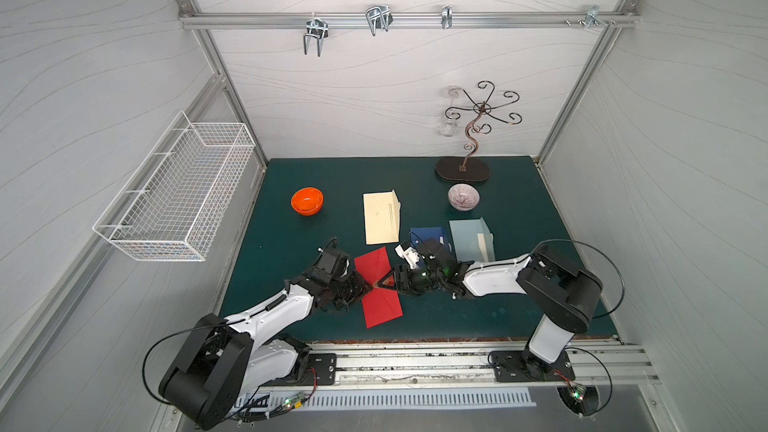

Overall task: Open the envelope
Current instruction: Pick up the envelope from the center of the board.

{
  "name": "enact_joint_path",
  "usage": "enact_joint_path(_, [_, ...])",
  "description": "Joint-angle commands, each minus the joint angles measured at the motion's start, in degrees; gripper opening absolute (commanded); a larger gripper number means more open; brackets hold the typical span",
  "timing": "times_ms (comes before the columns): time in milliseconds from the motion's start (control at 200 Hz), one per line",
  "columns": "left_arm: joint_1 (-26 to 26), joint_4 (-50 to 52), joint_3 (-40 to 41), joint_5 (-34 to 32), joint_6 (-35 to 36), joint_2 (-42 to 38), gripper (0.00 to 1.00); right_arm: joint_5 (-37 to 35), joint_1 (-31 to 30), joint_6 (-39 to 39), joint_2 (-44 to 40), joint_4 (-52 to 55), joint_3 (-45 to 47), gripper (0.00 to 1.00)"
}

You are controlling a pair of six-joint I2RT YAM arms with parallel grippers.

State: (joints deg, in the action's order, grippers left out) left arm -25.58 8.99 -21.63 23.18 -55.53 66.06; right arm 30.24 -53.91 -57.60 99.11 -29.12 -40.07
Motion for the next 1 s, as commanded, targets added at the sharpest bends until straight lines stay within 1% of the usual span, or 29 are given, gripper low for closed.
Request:
enact_joint_path(0, [-0.2,-2.6,-0.2,1.4,-0.8,-0.6,0.45,1.6,-0.2,-0.2,0.7,-1.4,-0.6,0.71])
enact_joint_path(65, [-0.1,-2.6,-0.2,1.4,-0.7,-0.6,0.45,0.7,-0.2,0.0,0.5,0.2,-0.8,0.7])
enact_joint_path(225, [-0.2,-2.6,-0.3,1.5,-0.8,-0.6,0.45,-1.7,-0.2,1.4,0.3,7.6,-2.4,0.61])
enact_joint_path(365, [-0.2,-2.6,0.1,1.3,-1.3,-0.5,0.4,-1.2,-0.3,1.3,0.9,8.0,-2.8,0.52])
enact_joint_path(525, [-0.2,-2.6,0.2,1.1,-1.5,-0.4,0.38,-0.6,-0.2,0.9,1.9,8.3,-3.5,0.45])
enact_joint_path(620, [-0.2,-2.6,0.3,1.2,-1.6,-0.3,0.36,-0.3,-0.2,0.7,2.2,8.3,-3.8,0.37])
enact_joint_path(680, [-0.1,-2.5,0.3,1.2,-1.6,-0.1,0.36,-0.3,-0.2,0.7,2.3,8.2,-3.9,0.36])
enact_joint_path(810, [-0.1,-2.3,0.2,1.2,-1.6,-0.3,0.35,-0.3,-0.2,0.7,2.1,8.5,-3.8,0.22])
enact_joint_path(870, [-0.2,-1.9,0.0,1.1,-1.5,-0.8,0.35,-0.4,-0.2,0.6,2.0,8.8,-3.9,0.18])
enact_joint_path(996, [-0.2,-0.7,0.0,0.3,-1.4,-2.4,0.35,-0.6,-0.2,1.0,1.6,9.5,-3.9,0.06])
